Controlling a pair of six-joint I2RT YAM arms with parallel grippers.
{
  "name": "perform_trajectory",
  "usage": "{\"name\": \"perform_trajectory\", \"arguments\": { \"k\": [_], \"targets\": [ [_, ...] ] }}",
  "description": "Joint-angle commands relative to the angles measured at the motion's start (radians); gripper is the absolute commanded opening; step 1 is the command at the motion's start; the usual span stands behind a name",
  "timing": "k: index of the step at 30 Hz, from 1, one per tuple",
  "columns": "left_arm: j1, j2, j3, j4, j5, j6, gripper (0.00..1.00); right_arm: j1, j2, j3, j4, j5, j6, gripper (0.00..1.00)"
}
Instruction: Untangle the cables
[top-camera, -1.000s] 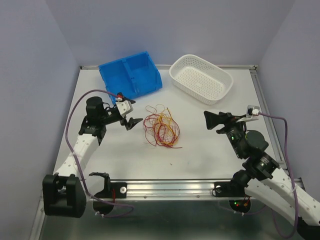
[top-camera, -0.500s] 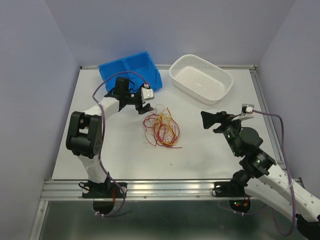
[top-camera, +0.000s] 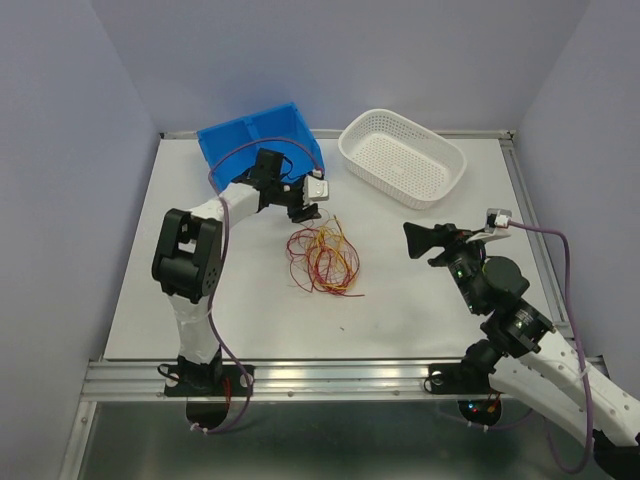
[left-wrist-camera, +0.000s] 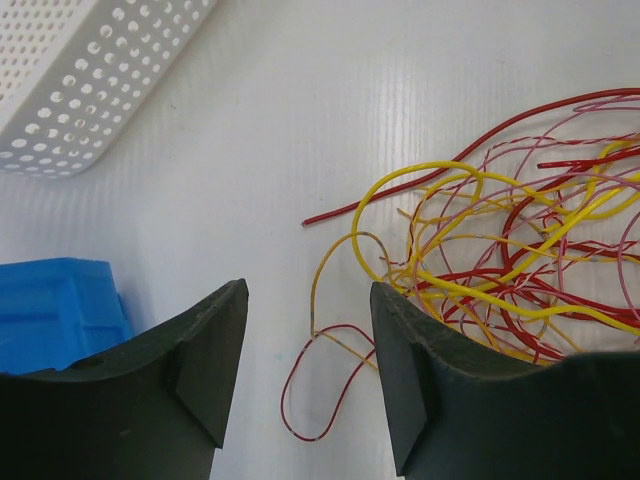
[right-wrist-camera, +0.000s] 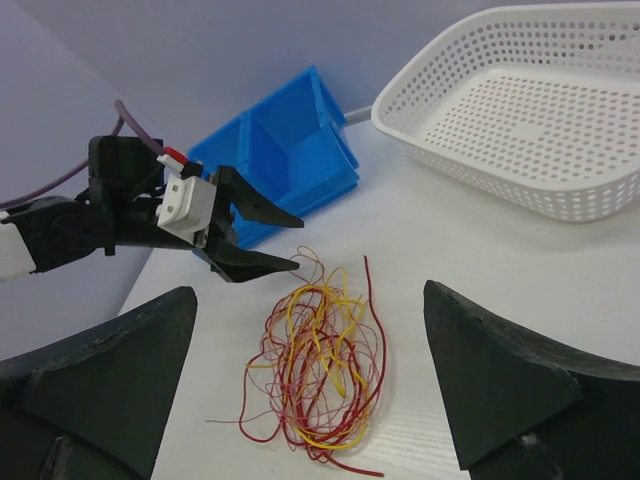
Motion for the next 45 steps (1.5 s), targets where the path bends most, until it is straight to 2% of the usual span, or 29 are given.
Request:
{"name": "perform_trajectory", "arguments": {
  "k": [1,3,4,7,8,9,14,16,17,18,20,25,28,30,32,37,39,40,43,45],
  "targets": [
    [-0.023,0.017,0.083,-0.081,-0.012,0.044,0.62,0.002,-0.007,-0.006,0.026,0.000,-0.017,1.00],
    [-0.031,0.035,0.109,-0.133,-0.024,0.056,0.57,0.003,-0.008,-0.006,0.026,0.001,-0.015,1.00],
    [-0.038,0.052,0.135,-0.161,-0.030,0.065,0.44,0.002,-0.008,-0.008,0.026,0.003,-0.017,1.00],
    [-0.041,0.072,0.164,-0.183,-0.035,0.064,0.24,0.003,-0.010,-0.008,0.026,0.003,-0.017,1.00],
    [-0.041,0.072,0.164,-0.189,-0.036,0.068,0.14,0.003,-0.010,-0.008,0.026,0.001,-0.017,1.00],
    [-0.041,0.072,0.164,-0.192,-0.036,0.073,0.11,0.003,-0.007,-0.006,0.026,0.001,-0.017,1.00],
    [-0.055,0.055,0.135,-0.210,-0.068,0.102,0.12,0.002,0.006,-0.005,0.026,-0.008,-0.017,1.00],
    [-0.060,0.048,0.126,-0.210,-0.079,0.108,0.25,0.002,0.015,0.001,0.026,-0.011,-0.020,1.00],
    [-0.060,0.041,0.124,-0.209,-0.081,0.108,0.38,0.002,0.018,0.001,0.026,-0.013,-0.020,1.00],
    [-0.060,0.040,0.123,-0.210,-0.087,0.110,0.43,0.003,0.026,0.003,0.026,-0.014,-0.020,1.00],
    [-0.060,0.037,0.127,-0.219,-0.088,0.111,0.50,0.003,0.029,0.004,0.026,-0.017,-0.020,1.00],
    [-0.060,0.057,0.167,-0.262,-0.110,0.118,0.52,0.002,0.027,0.003,0.026,-0.022,-0.021,1.00],
    [-0.060,0.074,0.183,-0.259,-0.125,0.105,0.43,0.002,0.026,0.004,0.026,-0.023,-0.021,1.00],
    [-0.060,0.080,0.190,-0.264,-0.128,0.099,0.24,0.002,0.026,0.003,0.026,-0.023,-0.021,1.00],
    [-0.058,0.077,0.190,-0.264,-0.128,0.099,0.00,0.002,0.027,0.001,0.026,-0.025,-0.023,1.00],
    [-0.060,0.005,0.166,-0.232,-0.136,0.043,0.00,0.002,0.088,0.007,0.037,-0.051,-0.027,1.00],
    [-0.060,-0.052,0.152,-0.200,-0.148,0.001,0.00,0.002,0.176,0.026,0.048,-0.091,-0.041,1.00],
    [-0.060,-0.092,0.146,-0.195,-0.159,-0.034,0.00,0.003,0.205,0.039,0.063,-0.161,-0.062,1.00],
    [-0.058,-0.158,0.132,-0.167,-0.188,-0.117,0.00,0.003,0.321,0.084,0.092,-0.270,-0.092,0.90],
    [-0.058,-0.221,0.129,-0.163,-0.203,-0.157,0.00,0.003,0.348,0.102,0.108,-0.295,-0.098,0.89]
  ]
}}
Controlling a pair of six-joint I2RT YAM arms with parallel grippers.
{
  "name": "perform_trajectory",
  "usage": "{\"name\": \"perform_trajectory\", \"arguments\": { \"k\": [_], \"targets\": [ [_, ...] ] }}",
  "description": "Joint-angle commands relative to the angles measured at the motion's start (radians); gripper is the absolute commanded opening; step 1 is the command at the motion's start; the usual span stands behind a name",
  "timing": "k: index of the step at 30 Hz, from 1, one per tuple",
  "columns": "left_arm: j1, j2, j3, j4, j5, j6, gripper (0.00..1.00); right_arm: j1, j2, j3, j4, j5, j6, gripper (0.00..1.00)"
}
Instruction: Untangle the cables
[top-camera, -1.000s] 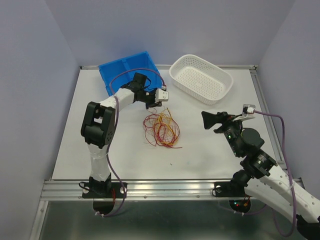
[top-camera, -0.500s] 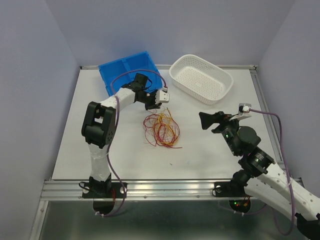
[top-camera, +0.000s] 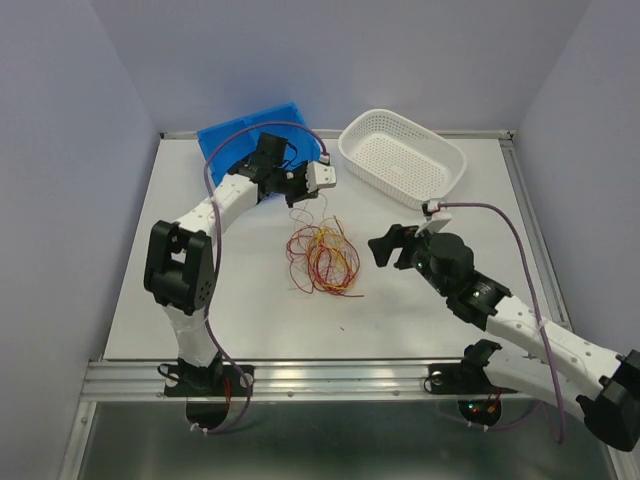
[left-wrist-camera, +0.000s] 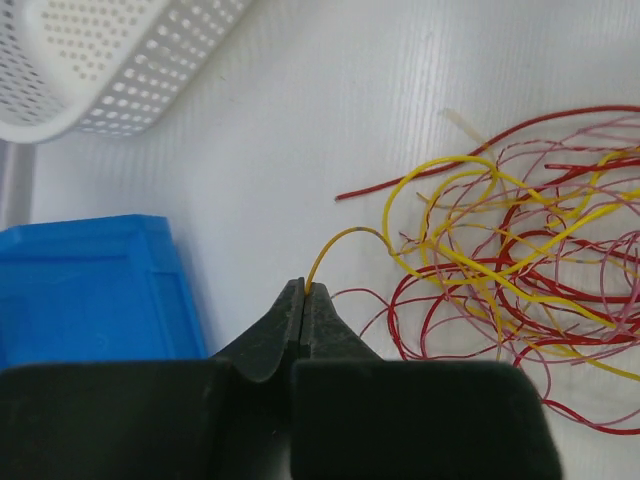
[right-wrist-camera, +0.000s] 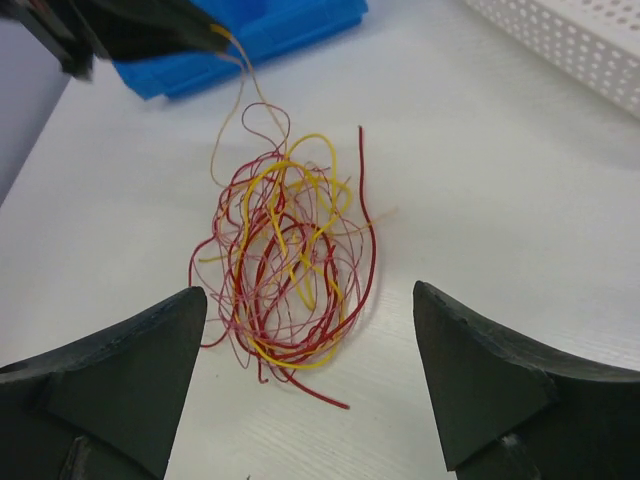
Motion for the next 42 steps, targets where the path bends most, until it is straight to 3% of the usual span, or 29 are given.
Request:
{"name": "perform_trajectory", "arguments": {
  "k": [1,8,19,24,28,39,42],
  "targets": [
    [-0.002,-0.189,-0.003,0.051,-0.028,-0.131,0.00,0.003,0.050,0.085,0.095,-0.134,-0.054,0.89],
    [-0.003,-0.402,-0.003,0.016,-0.022,-0.226,0.00,0.003,0.085,0.154,0.172,-0.349,-0.129,0.85],
    [-0.040,-0.567,0.163,-0.099,-0.103,-0.315,0.00,0.005,0.319,0.390,0.207,-0.420,-0.241,0.86],
    [-0.045,-0.577,0.276,-0.143,-0.132,-0.352,0.00,0.005,0.450,0.453,0.235,-0.497,-0.319,0.74],
    [-0.051,-0.577,0.333,-0.160,-0.135,-0.384,0.00,0.005,0.496,0.450,0.327,-0.525,-0.326,0.73],
    [-0.074,-0.582,0.401,-0.163,-0.132,-0.424,0.00,0.005,0.653,0.519,0.334,-0.684,-0.361,0.76],
    [-0.075,-0.579,0.399,-0.162,-0.132,-0.424,0.00,0.005,0.682,0.528,0.348,-0.642,-0.361,0.76]
  ]
}}
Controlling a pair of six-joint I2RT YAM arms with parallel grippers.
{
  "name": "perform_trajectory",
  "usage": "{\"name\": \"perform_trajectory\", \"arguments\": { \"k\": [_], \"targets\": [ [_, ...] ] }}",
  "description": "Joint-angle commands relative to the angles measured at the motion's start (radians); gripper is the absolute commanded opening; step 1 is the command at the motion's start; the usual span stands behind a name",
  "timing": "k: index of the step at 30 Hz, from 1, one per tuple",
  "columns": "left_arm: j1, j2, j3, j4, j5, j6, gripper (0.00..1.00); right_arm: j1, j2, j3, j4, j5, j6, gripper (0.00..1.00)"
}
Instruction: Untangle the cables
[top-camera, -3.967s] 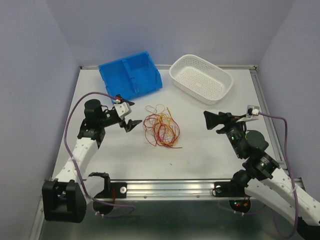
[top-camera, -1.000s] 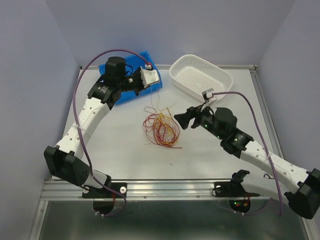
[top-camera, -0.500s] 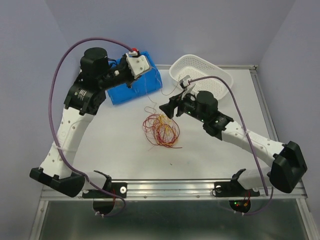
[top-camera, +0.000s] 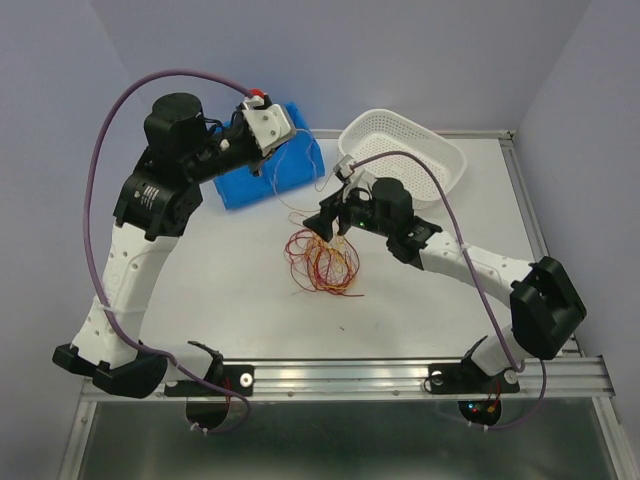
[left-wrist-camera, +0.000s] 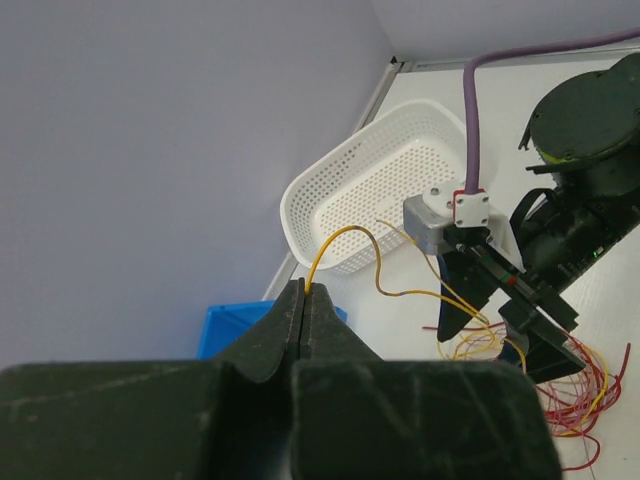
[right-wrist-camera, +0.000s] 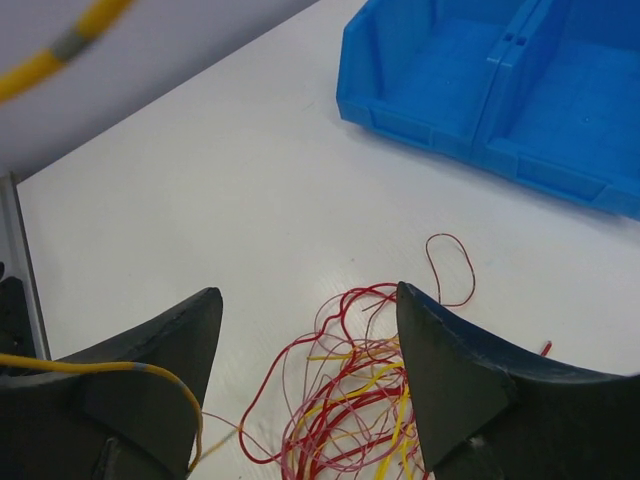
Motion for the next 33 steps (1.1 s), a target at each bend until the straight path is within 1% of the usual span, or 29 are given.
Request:
{"name": "perform_trajectory", "arguments": {
  "k": [1,2,5,6,7,9,10,11,13,16,17,19,20,21,22,23,24,25,28,29,31,32,33],
  "targets": [
    [-0.008,-0.007,0.046,0.015,0.000,-0.023,0.00,0.006,0.048,0.077,0.086,-0.012,-0.024,0.72],
    [-0.009,-0.007,0.044,0.017,-0.002,-0.021,0.00,0.004,0.060,0.094,0.087,-0.002,-0.024,0.67],
    [-0.009,-0.009,0.035,0.022,-0.003,-0.021,0.00,0.004,0.080,0.107,0.086,-0.049,-0.020,0.55],
    [-0.009,-0.012,0.030,0.023,-0.005,-0.021,0.00,0.004,0.080,0.108,0.086,-0.060,-0.018,0.47],
    [-0.009,-0.012,0.029,0.025,-0.009,-0.023,0.00,0.004,0.074,0.110,0.083,-0.064,-0.006,0.35],
    [-0.011,-0.013,0.010,0.034,-0.017,-0.021,0.00,0.004,0.042,0.097,0.083,-0.039,-0.001,0.17],
    [-0.011,-0.016,0.001,0.041,-0.029,-0.021,0.00,0.004,0.024,0.090,0.083,-0.022,0.005,0.04],
    [-0.009,-0.019,-0.026,0.064,-0.037,-0.024,0.00,0.004,-0.008,0.067,0.083,0.013,0.005,0.01],
    [-0.009,-0.018,-0.051,0.089,-0.051,-0.030,0.00,0.003,-0.036,0.050,0.084,0.041,0.006,0.01],
    [-0.009,0.013,-0.068,0.129,-0.095,-0.056,0.00,0.003,-0.064,0.041,0.071,0.132,0.032,0.01],
    [-0.009,0.043,-0.068,0.140,-0.111,-0.078,0.00,-0.008,-0.067,0.042,0.066,0.187,0.040,0.01],
    [-0.011,0.085,-0.054,0.173,-0.118,-0.099,0.00,-0.037,-0.056,0.060,0.051,0.213,0.086,0.01],
    [-0.011,0.143,-0.025,0.186,-0.126,-0.111,0.00,-0.060,-0.046,0.070,0.045,0.212,0.109,0.00],
    [-0.009,0.180,-0.005,0.210,-0.138,-0.140,0.00,-0.115,-0.035,0.083,0.040,0.195,0.135,0.00],
    [-0.011,0.219,0.022,0.222,-0.158,-0.154,0.00,-0.149,-0.001,0.109,0.031,0.178,0.188,0.00],
    [-0.009,0.303,0.077,0.254,-0.163,-0.179,0.00,-0.196,0.011,0.122,0.031,0.163,0.207,0.01],
    [-0.011,0.348,0.104,0.274,-0.167,-0.188,0.00,-0.211,0.031,0.142,0.031,0.173,0.219,0.01],
    [-0.011,0.432,0.130,0.297,-0.172,-0.202,0.00,-0.226,0.045,0.155,0.032,0.184,0.227,0.01],
    [-0.011,0.551,0.222,0.405,-0.181,-0.249,0.00,-0.254,0.108,0.198,0.031,0.247,0.224,0.00],
    [-0.011,0.629,0.277,0.448,-0.174,-0.257,0.00,-0.266,0.137,0.224,0.029,0.302,0.226,0.00],
    [-0.009,0.707,0.346,0.477,-0.158,-0.272,0.00,-0.292,0.171,0.258,0.023,0.324,0.236,0.01],
    [-0.011,0.785,0.416,0.511,-0.152,-0.283,0.00,-0.328,0.187,0.295,0.018,0.351,0.262,0.00],
    [-0.011,0.824,0.447,0.522,-0.155,-0.298,0.00,-0.347,0.203,0.313,0.014,0.353,0.278,0.01]
  ]
}}
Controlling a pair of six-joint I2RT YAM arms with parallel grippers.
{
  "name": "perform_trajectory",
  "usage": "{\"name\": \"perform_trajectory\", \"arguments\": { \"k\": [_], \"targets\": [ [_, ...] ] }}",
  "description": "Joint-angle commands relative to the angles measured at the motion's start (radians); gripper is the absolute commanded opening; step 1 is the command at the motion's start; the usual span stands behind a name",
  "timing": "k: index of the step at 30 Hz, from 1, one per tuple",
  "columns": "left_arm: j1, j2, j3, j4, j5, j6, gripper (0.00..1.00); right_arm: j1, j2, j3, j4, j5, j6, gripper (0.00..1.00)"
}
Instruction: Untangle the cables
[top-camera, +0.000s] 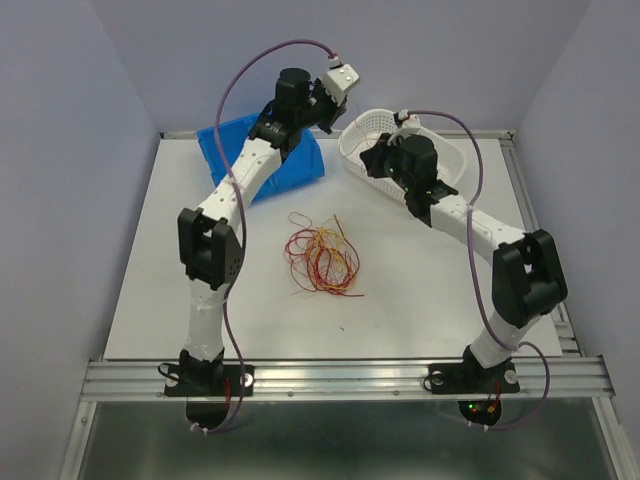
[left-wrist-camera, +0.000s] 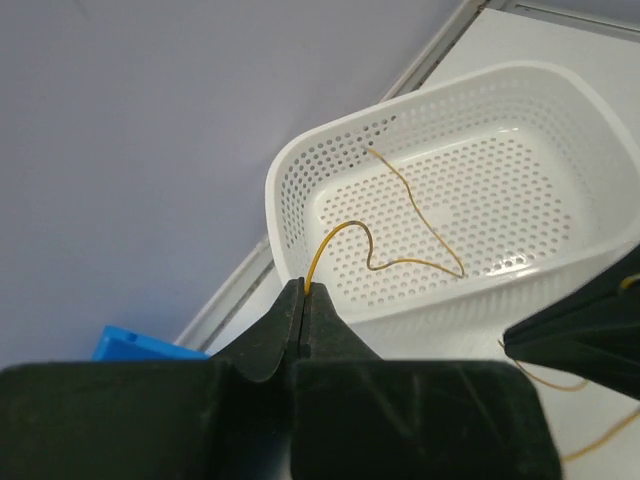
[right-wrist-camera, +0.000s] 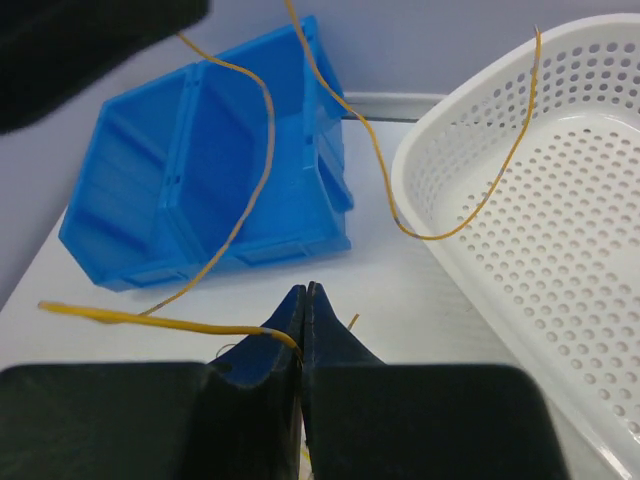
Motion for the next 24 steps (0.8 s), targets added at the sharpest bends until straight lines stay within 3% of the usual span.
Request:
{"name": "perform_trajectory", "arguments": {
  "k": [1,8,12,16,18,19,20,21,23,24],
  "targets": [
    [-0.005,0.107,0.181,0.206,0.011,-0.087,0.00,-0.065,0.064,0.141,0.014,0.086,0.077,0.01],
    [-0.033,0.276,0.147,0.577,0.068,-0.182,0.00,-0.165,0.185,0.224,0.000,0.146,0.138,0.01],
    [-0.050,0.380,0.213,0.623,0.080,-0.201,0.00,-0.208,0.242,0.235,-0.003,0.167,0.172,0.01],
    [-0.079,0.447,0.241,0.663,0.013,-0.123,0.00,-0.237,0.292,0.255,-0.012,0.195,0.199,0.00],
    [-0.085,0.468,0.239,0.697,-0.001,-0.124,0.02,-0.244,0.302,0.264,-0.020,0.221,0.219,0.05],
    [-0.093,0.474,0.239,0.701,-0.014,-0.123,0.08,-0.246,0.314,0.272,-0.050,0.235,0.227,0.24],
    [-0.097,0.480,0.238,0.703,-0.021,-0.117,0.28,-0.248,0.320,0.290,-0.064,0.243,0.229,0.29],
    [-0.102,0.480,0.230,0.703,-0.034,-0.107,0.37,-0.249,0.326,0.300,-0.081,0.262,0.229,0.30],
    [-0.113,0.479,0.222,0.700,-0.095,-0.095,0.55,-0.251,0.325,0.321,-0.127,0.279,0.230,0.42],
    [-0.111,0.474,0.221,0.689,-0.097,-0.090,0.57,-0.251,0.320,0.326,-0.141,0.299,0.230,0.46]
  ]
}}
